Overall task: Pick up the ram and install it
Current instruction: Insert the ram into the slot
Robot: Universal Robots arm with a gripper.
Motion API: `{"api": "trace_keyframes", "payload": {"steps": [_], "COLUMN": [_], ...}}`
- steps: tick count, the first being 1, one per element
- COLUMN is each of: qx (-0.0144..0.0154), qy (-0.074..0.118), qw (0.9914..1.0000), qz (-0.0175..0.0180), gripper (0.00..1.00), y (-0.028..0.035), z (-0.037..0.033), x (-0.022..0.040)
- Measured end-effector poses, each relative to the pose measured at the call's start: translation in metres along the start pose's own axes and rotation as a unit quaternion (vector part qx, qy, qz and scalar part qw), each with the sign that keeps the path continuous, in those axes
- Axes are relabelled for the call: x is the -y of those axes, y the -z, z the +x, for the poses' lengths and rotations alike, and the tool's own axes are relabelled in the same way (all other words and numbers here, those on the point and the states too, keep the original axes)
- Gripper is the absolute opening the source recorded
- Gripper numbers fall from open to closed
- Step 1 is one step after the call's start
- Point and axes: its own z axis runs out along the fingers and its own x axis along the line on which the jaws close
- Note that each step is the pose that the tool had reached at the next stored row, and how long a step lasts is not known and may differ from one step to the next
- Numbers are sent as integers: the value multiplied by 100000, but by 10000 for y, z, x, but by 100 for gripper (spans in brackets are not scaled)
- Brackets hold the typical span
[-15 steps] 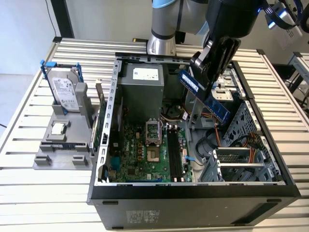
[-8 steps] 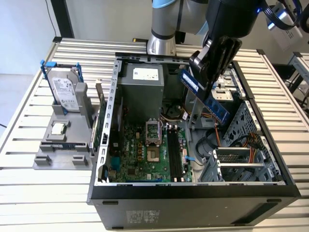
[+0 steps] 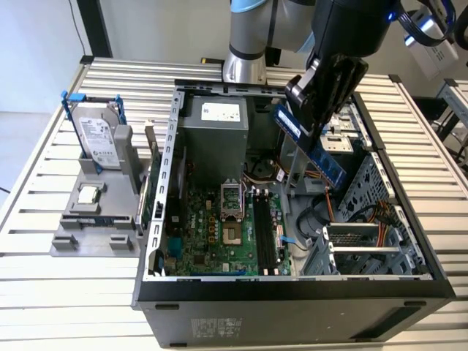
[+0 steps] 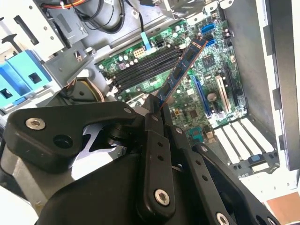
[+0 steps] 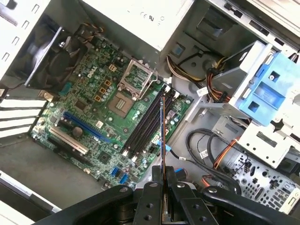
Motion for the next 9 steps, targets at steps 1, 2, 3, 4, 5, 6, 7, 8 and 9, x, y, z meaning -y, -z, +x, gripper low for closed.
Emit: {"api": "trace_keyframes", "payload": {"steps": [1,2,3,4,5,6,7,8,9], "qx": [7,8,11,16,25,31,37,43,47], "qy": [-293,-582,-962,-1539,-2238,-2882,-3525,-4148,-4676], "qw": [100000,99998,99995,99988,99975,99958,99938,99914,99891], "qz": [-8,-7,-8,-9,-13,-15,-19,-22,-25], "gripper": [0,0,0,0,0,0,0,0,0], "y": [-1,0,0,0,0,0,-1,-1,-1], "z": [0,0,0,0,0,0,0,0,0], "x": [0,0,0,0,0,0,0,0,0]}}
